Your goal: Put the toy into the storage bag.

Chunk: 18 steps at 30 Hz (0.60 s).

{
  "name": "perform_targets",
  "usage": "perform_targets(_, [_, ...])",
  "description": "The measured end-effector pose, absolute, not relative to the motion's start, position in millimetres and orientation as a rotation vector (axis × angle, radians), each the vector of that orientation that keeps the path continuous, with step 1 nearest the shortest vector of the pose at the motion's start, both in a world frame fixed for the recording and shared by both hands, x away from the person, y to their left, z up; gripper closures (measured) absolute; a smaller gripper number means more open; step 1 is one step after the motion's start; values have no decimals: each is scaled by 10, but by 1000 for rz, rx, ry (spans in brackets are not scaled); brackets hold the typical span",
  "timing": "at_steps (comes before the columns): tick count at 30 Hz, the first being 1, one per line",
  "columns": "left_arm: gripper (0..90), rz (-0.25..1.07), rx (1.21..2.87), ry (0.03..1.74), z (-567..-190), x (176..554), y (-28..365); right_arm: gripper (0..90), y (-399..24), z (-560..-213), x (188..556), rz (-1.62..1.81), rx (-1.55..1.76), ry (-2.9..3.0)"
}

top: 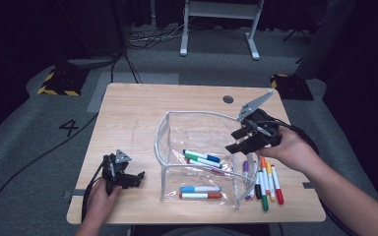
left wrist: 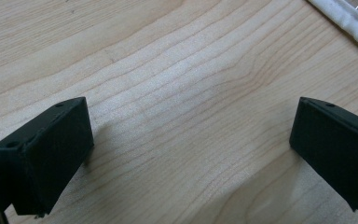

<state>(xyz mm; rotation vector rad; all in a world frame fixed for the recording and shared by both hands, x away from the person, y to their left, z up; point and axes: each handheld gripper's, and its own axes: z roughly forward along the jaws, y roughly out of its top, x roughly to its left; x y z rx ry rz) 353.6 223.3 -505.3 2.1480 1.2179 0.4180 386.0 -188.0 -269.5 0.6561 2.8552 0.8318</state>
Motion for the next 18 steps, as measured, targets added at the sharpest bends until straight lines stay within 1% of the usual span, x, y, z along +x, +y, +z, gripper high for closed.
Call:
perform_targets(9, [0, 418, 2148, 1218, -5053, 3536, 2234, 463, -2449, -2576, 3726, 864, 759, 2723])
perform_targets(14, [0, 418, 2148, 1218, -5053, 3536, 2233, 456, -2754, -2641, 3711, 879, 861, 2667])
perform_targets(18, [0, 417, 2147, 1218, -5054, 3536, 2232, 436, -2986, -2765, 3715, 841, 947, 2609])
